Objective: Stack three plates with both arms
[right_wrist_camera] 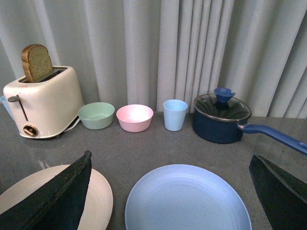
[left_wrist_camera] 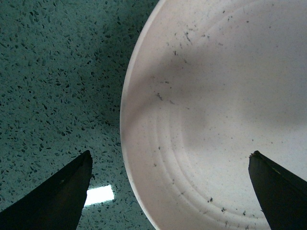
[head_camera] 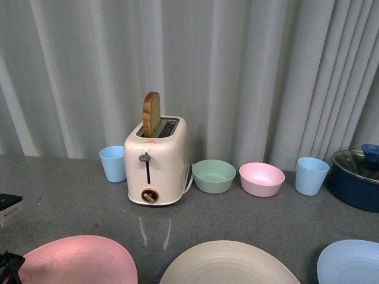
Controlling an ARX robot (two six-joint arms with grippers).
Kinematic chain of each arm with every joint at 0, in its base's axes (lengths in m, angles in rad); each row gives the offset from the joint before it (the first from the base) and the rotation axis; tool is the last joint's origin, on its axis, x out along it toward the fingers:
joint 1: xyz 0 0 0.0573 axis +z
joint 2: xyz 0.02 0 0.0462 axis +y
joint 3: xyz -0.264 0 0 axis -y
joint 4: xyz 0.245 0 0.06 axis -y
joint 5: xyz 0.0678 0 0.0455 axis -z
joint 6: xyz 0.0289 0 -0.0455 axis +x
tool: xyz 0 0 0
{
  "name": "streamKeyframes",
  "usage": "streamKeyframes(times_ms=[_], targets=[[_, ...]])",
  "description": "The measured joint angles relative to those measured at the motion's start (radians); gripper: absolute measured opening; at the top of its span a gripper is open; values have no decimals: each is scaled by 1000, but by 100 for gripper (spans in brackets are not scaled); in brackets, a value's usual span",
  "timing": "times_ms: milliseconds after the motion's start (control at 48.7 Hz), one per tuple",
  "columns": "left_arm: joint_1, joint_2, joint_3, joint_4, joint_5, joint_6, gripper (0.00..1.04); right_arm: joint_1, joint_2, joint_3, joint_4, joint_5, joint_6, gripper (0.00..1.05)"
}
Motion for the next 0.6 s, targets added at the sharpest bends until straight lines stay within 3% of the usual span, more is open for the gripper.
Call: streamKeyframes(times_ms=[595], targets=[[40,74,2,68,-13,0,98,0,0,0,0,0,0,97]])
